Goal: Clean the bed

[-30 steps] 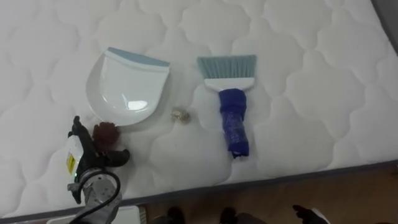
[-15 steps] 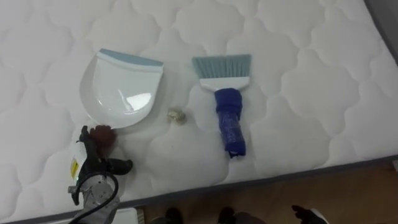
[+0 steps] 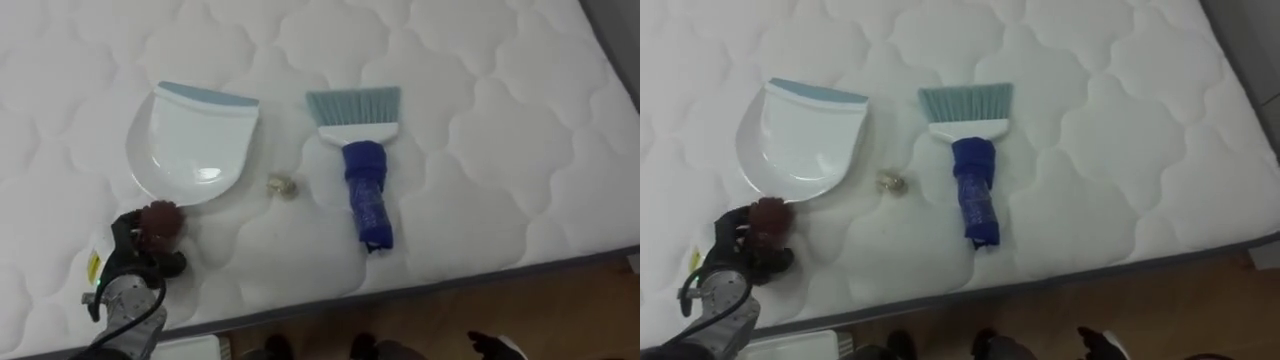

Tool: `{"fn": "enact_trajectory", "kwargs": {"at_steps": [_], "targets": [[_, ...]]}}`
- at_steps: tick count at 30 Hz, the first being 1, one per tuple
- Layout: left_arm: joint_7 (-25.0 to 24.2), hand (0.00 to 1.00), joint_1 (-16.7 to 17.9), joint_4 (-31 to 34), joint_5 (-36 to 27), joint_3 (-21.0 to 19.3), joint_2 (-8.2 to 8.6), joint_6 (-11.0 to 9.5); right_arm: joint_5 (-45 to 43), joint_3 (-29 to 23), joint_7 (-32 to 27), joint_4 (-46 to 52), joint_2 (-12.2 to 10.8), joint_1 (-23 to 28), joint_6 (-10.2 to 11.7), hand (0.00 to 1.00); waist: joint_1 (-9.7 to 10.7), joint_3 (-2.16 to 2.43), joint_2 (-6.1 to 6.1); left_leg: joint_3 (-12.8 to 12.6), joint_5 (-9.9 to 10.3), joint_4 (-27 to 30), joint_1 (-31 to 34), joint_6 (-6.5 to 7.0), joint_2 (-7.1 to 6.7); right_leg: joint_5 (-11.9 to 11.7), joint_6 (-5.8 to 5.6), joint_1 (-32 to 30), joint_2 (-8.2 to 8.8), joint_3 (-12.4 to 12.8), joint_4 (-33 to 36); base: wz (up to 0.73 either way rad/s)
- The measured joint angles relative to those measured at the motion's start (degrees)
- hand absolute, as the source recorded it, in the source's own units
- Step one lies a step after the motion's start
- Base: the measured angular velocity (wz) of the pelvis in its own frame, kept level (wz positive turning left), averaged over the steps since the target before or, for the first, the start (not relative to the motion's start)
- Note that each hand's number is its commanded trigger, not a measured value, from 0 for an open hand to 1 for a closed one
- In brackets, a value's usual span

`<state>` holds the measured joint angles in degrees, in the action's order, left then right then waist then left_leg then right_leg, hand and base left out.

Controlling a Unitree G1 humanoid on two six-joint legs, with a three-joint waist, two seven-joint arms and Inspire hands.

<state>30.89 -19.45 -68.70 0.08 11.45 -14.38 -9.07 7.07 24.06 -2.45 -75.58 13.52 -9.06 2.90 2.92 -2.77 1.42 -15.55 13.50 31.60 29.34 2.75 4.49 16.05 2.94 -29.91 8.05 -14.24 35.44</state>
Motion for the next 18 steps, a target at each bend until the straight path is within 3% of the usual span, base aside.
{"fn": "enact_trajectory", "kwargs": {"at_steps": [7, 18], "targets": [[-1.02, 1.0, -0.72, -2.34, -0.08, 0.56, 0.19, 1.9, 1.57, 0.0, -0.09, 0.0, 0.0, 0.08, -0.09, 0.0, 0.22, -0.01, -0.02, -0.02, 0.01, 0.04, 0.16, 0.0, 0.11, 0.0, -0.01, -0.08, -0.06, -0.11, -0.12, 0.0], [-2.89, 1.0, -0.81, -3.3, -2.02, 0.76, 1.38, 2.79, 2.13, 0.02, -0.8, 0.22, -0.14, -0.18, -0.41, 0.0, 0.13, -0.05, -0.05, -0.1, 0.06, -0.21, 0.18, 0.02, 0.32, -0.09, 0.09, 0.01, -0.23, -0.22, -0.39, 0.0]]}}
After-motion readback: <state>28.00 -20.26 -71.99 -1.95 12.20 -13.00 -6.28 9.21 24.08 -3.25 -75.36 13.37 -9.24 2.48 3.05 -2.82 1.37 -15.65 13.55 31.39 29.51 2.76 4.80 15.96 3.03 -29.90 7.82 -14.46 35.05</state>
